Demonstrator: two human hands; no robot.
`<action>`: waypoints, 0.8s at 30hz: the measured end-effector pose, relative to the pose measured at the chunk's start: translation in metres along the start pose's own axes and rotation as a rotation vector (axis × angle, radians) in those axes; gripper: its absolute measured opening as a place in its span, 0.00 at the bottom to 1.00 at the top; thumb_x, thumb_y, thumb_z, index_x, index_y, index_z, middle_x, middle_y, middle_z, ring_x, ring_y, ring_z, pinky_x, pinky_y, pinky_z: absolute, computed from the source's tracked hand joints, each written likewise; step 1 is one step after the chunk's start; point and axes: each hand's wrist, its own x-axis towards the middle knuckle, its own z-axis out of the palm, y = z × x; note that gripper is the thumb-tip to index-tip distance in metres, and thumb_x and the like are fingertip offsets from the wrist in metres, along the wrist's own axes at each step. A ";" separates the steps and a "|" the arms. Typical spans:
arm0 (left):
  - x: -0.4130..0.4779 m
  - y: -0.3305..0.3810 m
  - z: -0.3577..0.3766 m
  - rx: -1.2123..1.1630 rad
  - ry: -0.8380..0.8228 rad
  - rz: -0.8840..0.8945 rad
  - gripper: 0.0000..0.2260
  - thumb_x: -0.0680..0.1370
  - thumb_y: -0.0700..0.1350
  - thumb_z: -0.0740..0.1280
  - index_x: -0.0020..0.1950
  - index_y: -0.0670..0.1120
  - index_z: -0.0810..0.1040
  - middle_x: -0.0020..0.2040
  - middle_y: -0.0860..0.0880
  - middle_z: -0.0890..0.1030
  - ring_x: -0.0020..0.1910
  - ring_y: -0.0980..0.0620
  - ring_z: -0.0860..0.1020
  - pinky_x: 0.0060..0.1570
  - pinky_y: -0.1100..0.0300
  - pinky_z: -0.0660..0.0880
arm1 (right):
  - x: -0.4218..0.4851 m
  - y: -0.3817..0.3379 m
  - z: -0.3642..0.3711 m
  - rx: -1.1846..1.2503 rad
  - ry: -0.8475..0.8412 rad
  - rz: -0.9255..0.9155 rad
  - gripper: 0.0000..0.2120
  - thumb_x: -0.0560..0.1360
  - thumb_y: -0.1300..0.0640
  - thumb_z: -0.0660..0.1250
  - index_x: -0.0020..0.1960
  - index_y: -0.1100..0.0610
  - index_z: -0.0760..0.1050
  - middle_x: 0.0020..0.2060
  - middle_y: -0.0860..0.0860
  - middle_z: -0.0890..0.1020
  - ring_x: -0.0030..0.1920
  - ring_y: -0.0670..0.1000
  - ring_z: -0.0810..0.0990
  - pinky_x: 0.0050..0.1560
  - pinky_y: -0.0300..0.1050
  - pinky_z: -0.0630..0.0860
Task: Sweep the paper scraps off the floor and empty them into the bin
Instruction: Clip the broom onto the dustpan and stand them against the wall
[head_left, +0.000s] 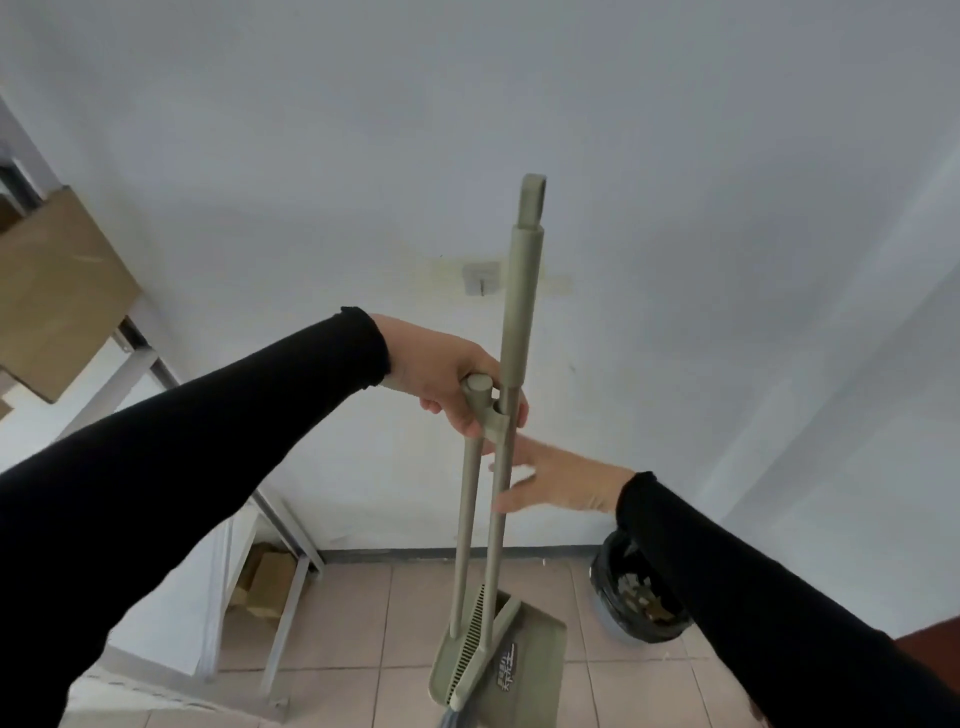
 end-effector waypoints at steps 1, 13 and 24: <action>0.005 0.004 -0.004 0.042 -0.007 0.006 0.18 0.75 0.43 0.73 0.61 0.60 0.79 0.48 0.57 0.83 0.39 0.56 0.75 0.39 0.60 0.73 | 0.009 0.004 0.000 0.005 -0.110 0.022 0.34 0.74 0.50 0.74 0.74 0.37 0.61 0.71 0.38 0.69 0.70 0.43 0.69 0.72 0.52 0.67; 0.046 -0.072 0.034 -0.228 1.175 -0.032 0.37 0.64 0.63 0.78 0.67 0.53 0.69 0.63 0.53 0.73 0.63 0.54 0.72 0.65 0.54 0.71 | 0.075 0.009 -0.038 0.057 0.276 0.006 0.18 0.67 0.42 0.76 0.52 0.43 0.72 0.47 0.42 0.78 0.49 0.46 0.80 0.52 0.49 0.80; 0.058 -0.079 0.027 -0.660 0.861 0.076 0.15 0.72 0.40 0.77 0.57 0.43 0.80 0.55 0.45 0.84 0.59 0.50 0.80 0.59 0.56 0.78 | 0.094 0.033 -0.028 0.069 0.307 -0.013 0.32 0.67 0.43 0.77 0.67 0.41 0.69 0.59 0.39 0.77 0.62 0.42 0.74 0.64 0.48 0.73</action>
